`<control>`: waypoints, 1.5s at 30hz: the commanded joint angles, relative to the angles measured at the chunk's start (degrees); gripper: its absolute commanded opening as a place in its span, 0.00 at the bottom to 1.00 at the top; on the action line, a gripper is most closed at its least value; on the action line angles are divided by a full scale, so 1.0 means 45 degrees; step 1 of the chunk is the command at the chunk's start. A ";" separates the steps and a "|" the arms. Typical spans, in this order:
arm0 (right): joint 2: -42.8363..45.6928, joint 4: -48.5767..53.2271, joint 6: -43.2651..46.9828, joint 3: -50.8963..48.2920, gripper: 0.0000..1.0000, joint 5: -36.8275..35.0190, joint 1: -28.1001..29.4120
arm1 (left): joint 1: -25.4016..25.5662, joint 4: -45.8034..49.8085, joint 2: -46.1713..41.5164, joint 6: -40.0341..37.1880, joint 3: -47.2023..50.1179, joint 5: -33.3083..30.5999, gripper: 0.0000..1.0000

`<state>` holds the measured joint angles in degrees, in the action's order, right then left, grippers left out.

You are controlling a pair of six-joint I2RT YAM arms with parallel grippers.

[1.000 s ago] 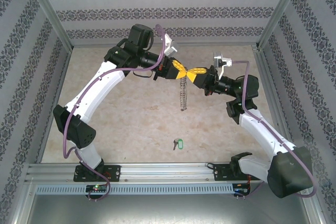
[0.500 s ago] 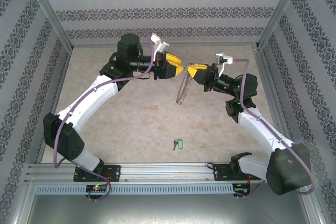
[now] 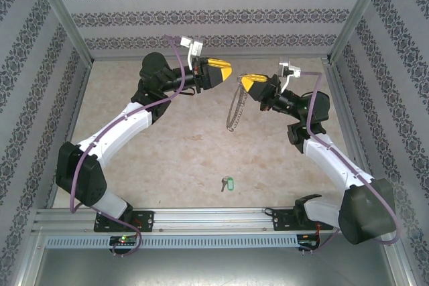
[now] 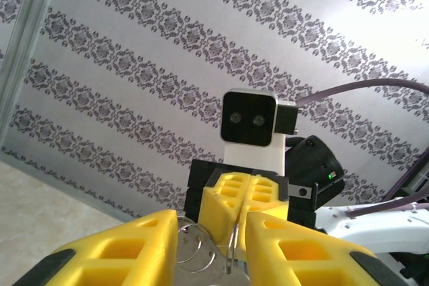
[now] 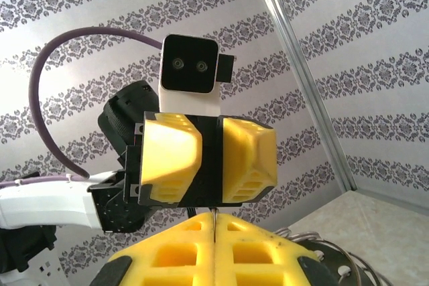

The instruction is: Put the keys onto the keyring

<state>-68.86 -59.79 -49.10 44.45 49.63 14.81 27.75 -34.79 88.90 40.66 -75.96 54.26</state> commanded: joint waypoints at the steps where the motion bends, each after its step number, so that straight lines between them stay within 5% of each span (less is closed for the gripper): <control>1: -0.0029 -0.0929 0.0030 0.0533 0.00 -0.0385 0.0128 | 0.0171 -0.1620 0.0179 0.0881 0.0123 0.0345 0.32; 27: -0.0477 -0.1166 -0.0079 0.0826 0.00 -0.0559 0.0191 | 0.0764 -0.1098 0.0906 0.0431 -0.0011 0.0424 0.36; 45: -0.0505 -0.0932 -0.0116 0.0614 0.00 -0.0303 0.0191 | 0.0887 -0.0813 0.0811 -0.0004 -0.0189 -0.0126 0.00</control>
<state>-71.46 -60.88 -49.32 46.24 47.40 14.87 31.03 -38.04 92.97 42.30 -74.98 54.35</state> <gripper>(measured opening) 0.057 0.055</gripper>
